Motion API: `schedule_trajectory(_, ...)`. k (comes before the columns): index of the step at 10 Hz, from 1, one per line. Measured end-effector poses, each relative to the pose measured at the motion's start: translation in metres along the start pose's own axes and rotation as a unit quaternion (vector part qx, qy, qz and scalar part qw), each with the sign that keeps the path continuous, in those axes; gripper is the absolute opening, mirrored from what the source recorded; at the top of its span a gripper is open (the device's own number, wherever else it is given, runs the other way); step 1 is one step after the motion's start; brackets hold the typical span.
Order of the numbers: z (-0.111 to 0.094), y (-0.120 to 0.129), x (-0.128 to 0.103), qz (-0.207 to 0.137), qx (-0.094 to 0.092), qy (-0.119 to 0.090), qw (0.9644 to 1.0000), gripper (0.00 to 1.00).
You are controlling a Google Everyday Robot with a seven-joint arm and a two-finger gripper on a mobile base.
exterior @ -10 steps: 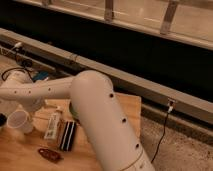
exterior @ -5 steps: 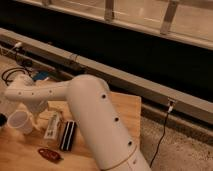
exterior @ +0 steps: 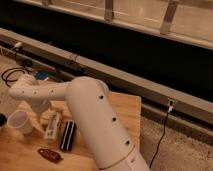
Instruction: Stand the bottle upright
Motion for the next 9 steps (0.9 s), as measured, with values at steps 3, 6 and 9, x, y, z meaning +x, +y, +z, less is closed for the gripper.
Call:
schedule_trajectory(3,-0.001,-0.02,-0.005,0.021,-0.016,-0.001,0.9996,0.8)
schedule_trajectory(6,0.001,-0.02,-0.005,0.024,-0.026,0.001,0.9994,0.8)
schedule_trajectory(9,0.003,-0.014,0.0,0.018,-0.033,0.005,0.9993,0.8)
